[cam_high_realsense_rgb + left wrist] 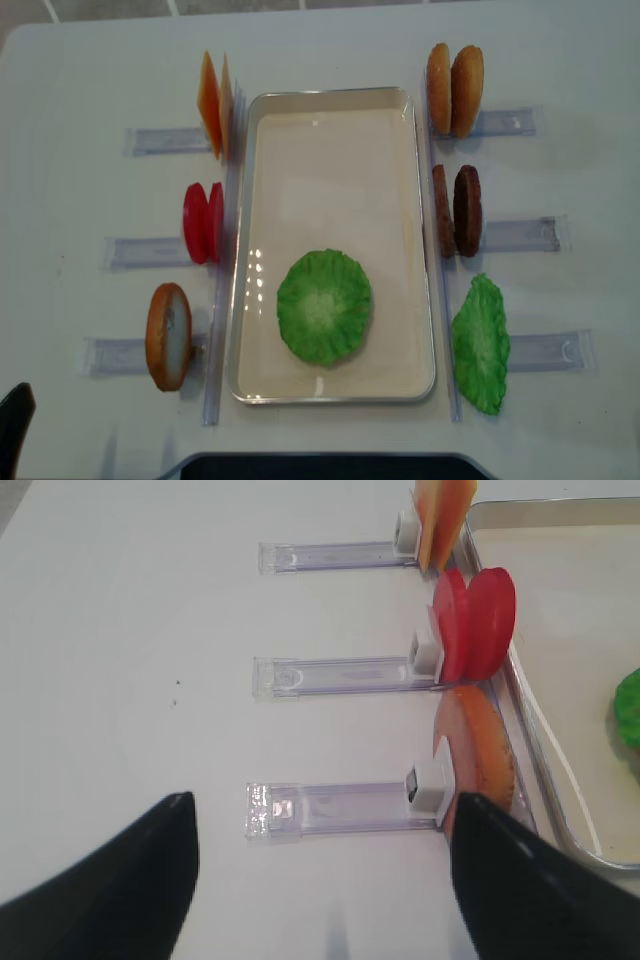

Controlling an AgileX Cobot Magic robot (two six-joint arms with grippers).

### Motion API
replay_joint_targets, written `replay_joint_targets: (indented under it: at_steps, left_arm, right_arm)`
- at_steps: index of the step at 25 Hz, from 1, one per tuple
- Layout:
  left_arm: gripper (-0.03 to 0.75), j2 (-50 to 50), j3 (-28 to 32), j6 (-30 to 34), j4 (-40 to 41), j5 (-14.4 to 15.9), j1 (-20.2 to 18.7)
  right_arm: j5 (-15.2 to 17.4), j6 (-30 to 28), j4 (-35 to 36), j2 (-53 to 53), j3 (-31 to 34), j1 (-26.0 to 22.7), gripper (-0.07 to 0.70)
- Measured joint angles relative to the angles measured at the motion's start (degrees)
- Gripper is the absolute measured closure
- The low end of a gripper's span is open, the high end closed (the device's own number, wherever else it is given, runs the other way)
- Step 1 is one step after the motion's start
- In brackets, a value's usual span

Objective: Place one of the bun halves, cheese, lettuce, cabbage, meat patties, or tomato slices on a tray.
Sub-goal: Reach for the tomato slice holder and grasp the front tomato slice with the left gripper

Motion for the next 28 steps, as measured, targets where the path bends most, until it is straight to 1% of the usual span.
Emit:
replay_joint_targets:
  at_steps: [5, 9, 13, 19, 28]
  left_arm:
    - [0.122, 1.43, 0.00, 0.00, 0.00, 0.00, 0.00]
    - [0.123, 7.57, -1.02, -0.62, 0.00, 1.14, 0.00]
    - [0.123, 16.34, -3.99, -0.93, 0.05, 2.47, 0.00]
    - [0.123, 32.27, -9.39, -2.84, 0.05, 4.22, 0.00]
    - [0.124, 53.03, -17.57, -4.97, 0.05, 4.30, 0.00]
  right_arm:
    - [0.00, 0.00, 0.00, 0.00, 0.00, 0.00, 0.097]
    - [0.00, 0.00, 0.00, 0.00, 0.00, 0.00, 0.097]
    - [0.00, 0.00, 0.00, 0.00, 0.00, 0.00, 0.097]
    - [0.00, 0.00, 0.00, 0.00, 0.00, 0.00, 0.097]
    - [0.00, 0.00, 0.00, 0.00, 0.00, 0.00, 0.097]
